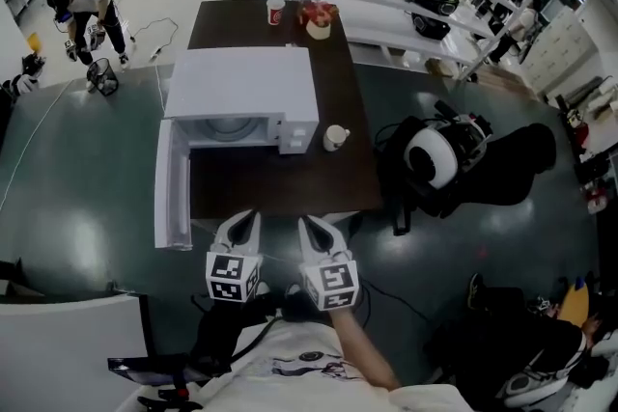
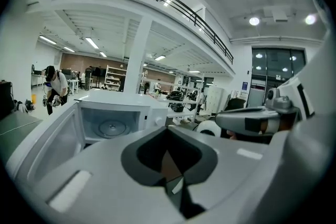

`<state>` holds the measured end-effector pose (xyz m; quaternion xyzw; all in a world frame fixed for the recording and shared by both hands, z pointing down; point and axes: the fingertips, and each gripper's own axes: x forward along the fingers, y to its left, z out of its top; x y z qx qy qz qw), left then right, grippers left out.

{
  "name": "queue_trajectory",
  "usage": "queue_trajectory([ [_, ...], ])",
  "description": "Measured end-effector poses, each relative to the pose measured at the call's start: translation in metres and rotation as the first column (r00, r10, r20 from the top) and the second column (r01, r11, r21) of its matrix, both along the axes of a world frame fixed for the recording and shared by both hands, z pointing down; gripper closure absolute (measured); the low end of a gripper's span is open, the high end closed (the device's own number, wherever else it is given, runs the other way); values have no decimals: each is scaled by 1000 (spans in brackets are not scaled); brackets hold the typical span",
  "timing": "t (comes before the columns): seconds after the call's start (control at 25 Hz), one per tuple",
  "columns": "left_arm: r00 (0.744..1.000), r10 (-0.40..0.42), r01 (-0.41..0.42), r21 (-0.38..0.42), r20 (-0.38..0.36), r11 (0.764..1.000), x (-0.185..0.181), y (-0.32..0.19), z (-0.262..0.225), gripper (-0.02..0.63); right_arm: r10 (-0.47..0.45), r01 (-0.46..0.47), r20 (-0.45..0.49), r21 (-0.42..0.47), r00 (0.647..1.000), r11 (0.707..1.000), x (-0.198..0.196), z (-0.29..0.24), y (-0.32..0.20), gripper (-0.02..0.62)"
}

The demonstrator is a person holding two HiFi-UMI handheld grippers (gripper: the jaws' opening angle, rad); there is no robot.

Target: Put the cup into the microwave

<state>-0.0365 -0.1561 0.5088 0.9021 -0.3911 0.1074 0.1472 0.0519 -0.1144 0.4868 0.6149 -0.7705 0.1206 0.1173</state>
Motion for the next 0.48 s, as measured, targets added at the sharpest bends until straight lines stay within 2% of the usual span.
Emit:
queue_trajectory([
  [0.24,1000,21,-21,-15,9,1000,23,-20,9,607,-16,16,2,-29,1000,999,14,10,-23,594],
  [0.48,999,-11,12,-7,54,1000,42,-58,9,607,-110,111,22,-23,994,994,25,12,-66,594],
])
